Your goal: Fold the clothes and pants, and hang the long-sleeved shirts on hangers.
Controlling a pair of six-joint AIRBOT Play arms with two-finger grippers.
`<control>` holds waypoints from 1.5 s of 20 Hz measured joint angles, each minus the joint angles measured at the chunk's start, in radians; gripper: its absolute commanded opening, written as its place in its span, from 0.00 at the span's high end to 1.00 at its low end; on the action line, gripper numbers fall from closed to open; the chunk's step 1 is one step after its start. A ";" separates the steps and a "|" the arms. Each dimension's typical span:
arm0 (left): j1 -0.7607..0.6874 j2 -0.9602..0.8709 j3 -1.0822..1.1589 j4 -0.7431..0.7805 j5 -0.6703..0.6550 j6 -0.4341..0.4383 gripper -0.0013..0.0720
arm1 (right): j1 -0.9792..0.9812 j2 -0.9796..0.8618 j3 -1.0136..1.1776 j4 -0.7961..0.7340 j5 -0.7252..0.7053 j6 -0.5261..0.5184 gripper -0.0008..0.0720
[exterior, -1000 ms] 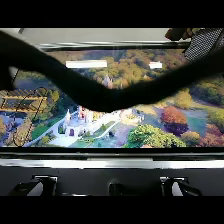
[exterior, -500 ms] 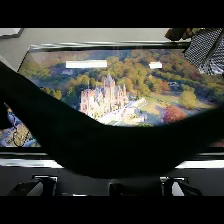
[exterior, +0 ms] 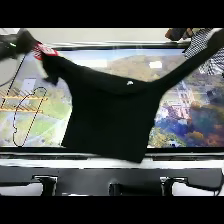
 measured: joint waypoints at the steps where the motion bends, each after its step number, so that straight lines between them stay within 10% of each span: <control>1: -0.004 -0.043 0.000 -0.010 -0.007 0.004 0.95 | 0.024 -0.050 -0.004 0.016 0.021 -0.014 0.92; 6: -0.013 -0.206 0.000 -0.051 -0.171 0.010 0.87 | 0.130 -0.276 -0.011 0.048 0.222 -0.062 0.84; 9: 0.000 -0.235 0.000 -0.063 -0.270 0.006 0.11 | 0.150 -0.331 -0.011 0.055 0.361 -0.113 0.37; 18: 0.195 0.013 -0.230 -0.068 -0.495 0.064 0.11 | -0.036 0.005 -0.431 0.079 0.581 -0.320 0.18; 30: 0.251 0.366 -0.998 -0.193 -0.369 0.161 0.11 | 0.176 0.497 -1.589 0.467 0.164 -0.354 0.17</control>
